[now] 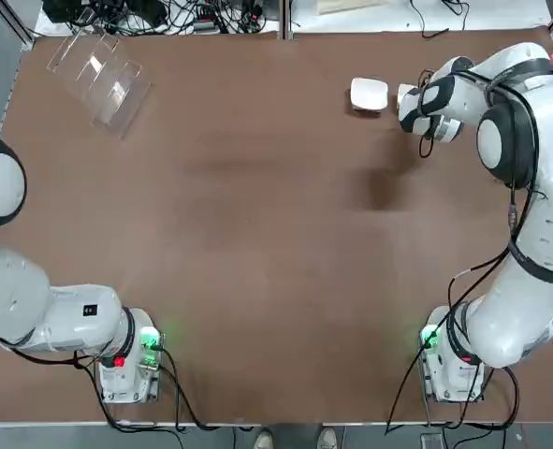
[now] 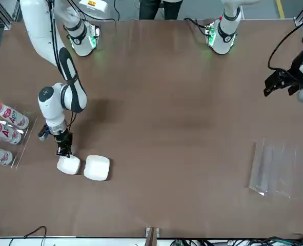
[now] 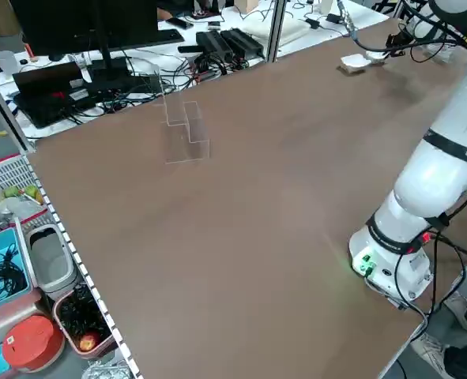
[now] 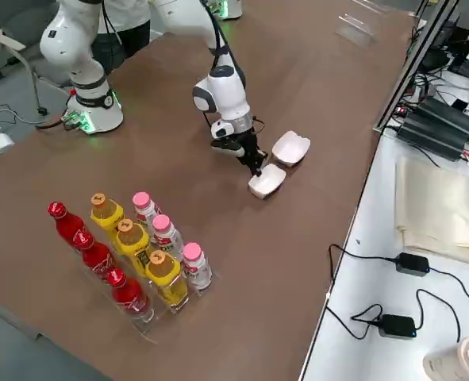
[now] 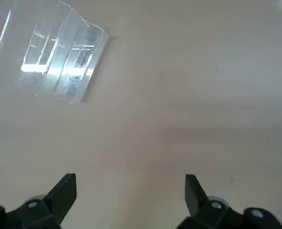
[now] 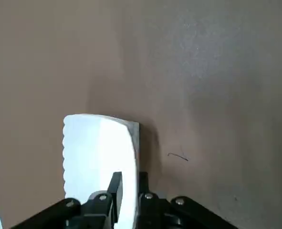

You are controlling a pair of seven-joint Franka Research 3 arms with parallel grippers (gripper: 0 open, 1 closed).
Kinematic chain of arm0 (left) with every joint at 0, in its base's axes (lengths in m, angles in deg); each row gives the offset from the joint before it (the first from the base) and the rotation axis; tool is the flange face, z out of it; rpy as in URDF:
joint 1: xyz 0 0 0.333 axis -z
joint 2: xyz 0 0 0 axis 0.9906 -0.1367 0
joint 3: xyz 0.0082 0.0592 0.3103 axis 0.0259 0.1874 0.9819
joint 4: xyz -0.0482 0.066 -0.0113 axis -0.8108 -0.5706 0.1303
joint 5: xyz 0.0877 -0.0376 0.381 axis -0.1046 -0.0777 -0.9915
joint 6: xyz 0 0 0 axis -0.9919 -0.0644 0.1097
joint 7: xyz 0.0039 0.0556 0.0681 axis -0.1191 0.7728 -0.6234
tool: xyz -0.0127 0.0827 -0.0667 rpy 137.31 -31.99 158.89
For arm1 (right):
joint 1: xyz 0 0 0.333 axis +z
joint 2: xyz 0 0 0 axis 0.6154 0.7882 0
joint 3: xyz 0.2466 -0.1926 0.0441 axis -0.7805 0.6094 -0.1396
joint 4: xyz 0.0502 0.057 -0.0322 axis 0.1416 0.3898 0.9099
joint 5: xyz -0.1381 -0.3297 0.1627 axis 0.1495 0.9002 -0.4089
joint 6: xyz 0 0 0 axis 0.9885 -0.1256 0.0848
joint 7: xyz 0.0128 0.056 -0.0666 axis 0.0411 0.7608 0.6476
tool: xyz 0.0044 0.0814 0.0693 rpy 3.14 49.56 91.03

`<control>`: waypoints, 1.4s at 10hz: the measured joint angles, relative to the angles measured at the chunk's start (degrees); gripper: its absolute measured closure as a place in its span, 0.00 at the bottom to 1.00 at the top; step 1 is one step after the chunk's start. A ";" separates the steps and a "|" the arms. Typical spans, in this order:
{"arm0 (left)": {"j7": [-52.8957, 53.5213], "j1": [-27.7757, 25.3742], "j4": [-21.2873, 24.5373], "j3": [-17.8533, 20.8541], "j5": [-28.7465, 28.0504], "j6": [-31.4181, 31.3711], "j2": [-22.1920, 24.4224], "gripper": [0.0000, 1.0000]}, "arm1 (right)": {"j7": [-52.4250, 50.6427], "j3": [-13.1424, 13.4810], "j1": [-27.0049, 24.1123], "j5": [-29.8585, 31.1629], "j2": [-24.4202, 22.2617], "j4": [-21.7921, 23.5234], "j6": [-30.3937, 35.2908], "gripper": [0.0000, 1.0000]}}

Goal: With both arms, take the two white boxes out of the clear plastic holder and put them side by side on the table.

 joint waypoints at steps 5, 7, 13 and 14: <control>0.00 -0.02 0.00 0.09 0.00 0.00 0.00 0.00 | -1.70 -0.01 0.66 0.01 -2.68 -0.71 4.61 0.57; 0.00 -0.02 0.00 0.09 0.00 0.00 0.00 0.00 | -7.21 0.15 0.78 0.03 -7.89 -1.24 15.64 0.52; 0.06 -0.04 0.00 0.12 0.00 0.03 0.00 0.00 | -29.55 0.58 0.41 6.10 -17.92 -7.68 44.44 0.01; -0.01 -0.08 0.02 0.20 0.00 0.05 -0.01 0.00 | -35.92 0.67 -0.20 7.51 -18.03 -10.65 49.57 0.00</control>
